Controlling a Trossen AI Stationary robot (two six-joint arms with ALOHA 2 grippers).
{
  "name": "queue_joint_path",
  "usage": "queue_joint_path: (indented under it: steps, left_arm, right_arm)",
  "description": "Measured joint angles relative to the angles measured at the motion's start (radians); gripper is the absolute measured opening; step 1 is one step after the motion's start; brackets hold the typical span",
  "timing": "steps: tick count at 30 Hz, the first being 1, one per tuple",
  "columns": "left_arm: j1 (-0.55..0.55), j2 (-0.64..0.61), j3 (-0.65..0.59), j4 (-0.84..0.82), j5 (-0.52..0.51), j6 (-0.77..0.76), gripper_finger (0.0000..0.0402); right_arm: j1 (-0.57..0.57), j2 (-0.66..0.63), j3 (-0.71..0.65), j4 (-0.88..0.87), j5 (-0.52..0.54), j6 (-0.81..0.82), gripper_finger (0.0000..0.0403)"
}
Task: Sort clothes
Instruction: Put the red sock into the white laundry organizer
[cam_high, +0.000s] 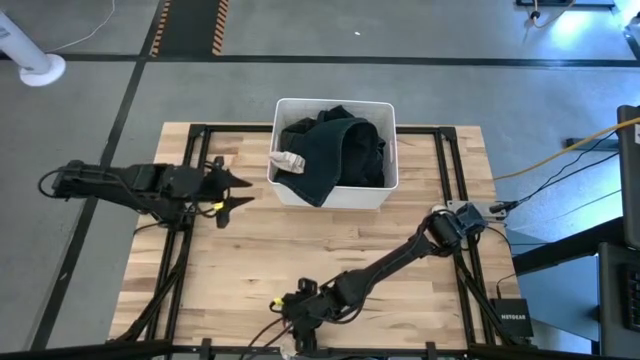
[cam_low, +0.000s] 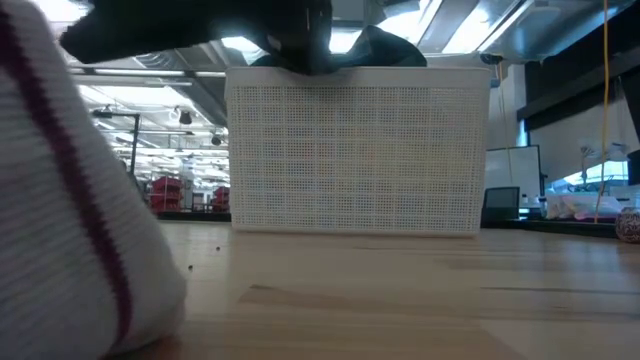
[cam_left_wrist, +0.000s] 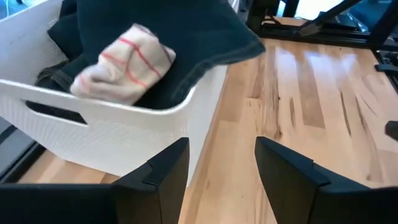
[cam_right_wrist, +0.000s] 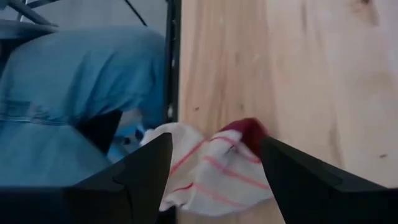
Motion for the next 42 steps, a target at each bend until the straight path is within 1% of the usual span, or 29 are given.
queue_joint_path:
  steps: [3, 7, 13, 16, 18, 20, 23, 27, 28, 33, 37, 39, 42]
  left_arm:
    - [-0.001, -0.014, -0.016, -0.002, 0.0, 0.0, 0.018]
    - [-0.001, -0.02, -0.027, -0.006, 0.0, -0.022, 0.018]
    - [-0.001, -0.019, -0.037, -0.006, 0.0, -0.014, 0.018]
    - [-0.001, -0.019, -0.038, -0.001, 0.0, -0.018, 0.018]
    - [-0.001, -0.019, -0.037, 0.0, 0.0, -0.018, 0.018]
    - [-0.001, -0.019, -0.038, 0.0, 0.0, -0.019, 0.018]
    - [-0.001, -0.019, -0.038, 0.0, 0.0, -0.02, 0.018]
    - [-0.001, -0.019, -0.038, -0.001, 0.0, -0.026, 0.018]
    - [-0.001, -0.019, -0.038, -0.001, 0.0, -0.026, 0.018]
    - [-0.001, -0.018, -0.038, -0.002, 0.0, -0.026, 0.018]
    - [-0.001, -0.018, -0.038, -0.007, 0.0, -0.031, 0.018]
    - [-0.001, -0.018, -0.038, -0.009, 0.0, -0.036, 0.018]
    - [-0.001, -0.017, -0.038, -0.008, -0.001, -0.035, 0.018]
  right_arm:
    - [0.003, 0.018, 0.029, -0.01, -0.008, 0.016, 0.0261]
    - [0.014, 0.054, 0.035, 0.006, -0.027, 0.02, 0.0261]
    - [0.017, 0.11, 0.032, -0.025, -0.037, 0.023, 0.0261]
    - [0.012, 0.114, 0.034, -0.073, -0.031, 0.067, 0.0257]
    - [0.007, 0.117, 0.034, -0.109, -0.025, 0.082, 0.024]
    - [0.006, 0.117, 0.034, -0.13, -0.012, 0.083, 0.0209]
    - [0.006, 0.117, 0.034, -0.148, -0.004, 0.07, 0.014]
    - [0.001, 0.117, 0.06, -0.195, -0.003, 0.038, 0.0029]
    - [-0.001, 0.117, 0.073, -0.215, 0.011, 0.033, 0.0017]
    - [-0.011, 0.117, 0.167, -0.332, 0.099, 0.018, 0.0031]
    - [-0.023, 0.117, 0.3, -0.48, 0.176, -0.036, 0.001]
    - [-0.031, 0.114, 0.368, -0.549, 0.236, -0.061, 0.001]
    - [-0.049, 0.024, 0.322, -0.554, 0.305, -0.071, 0.0017]
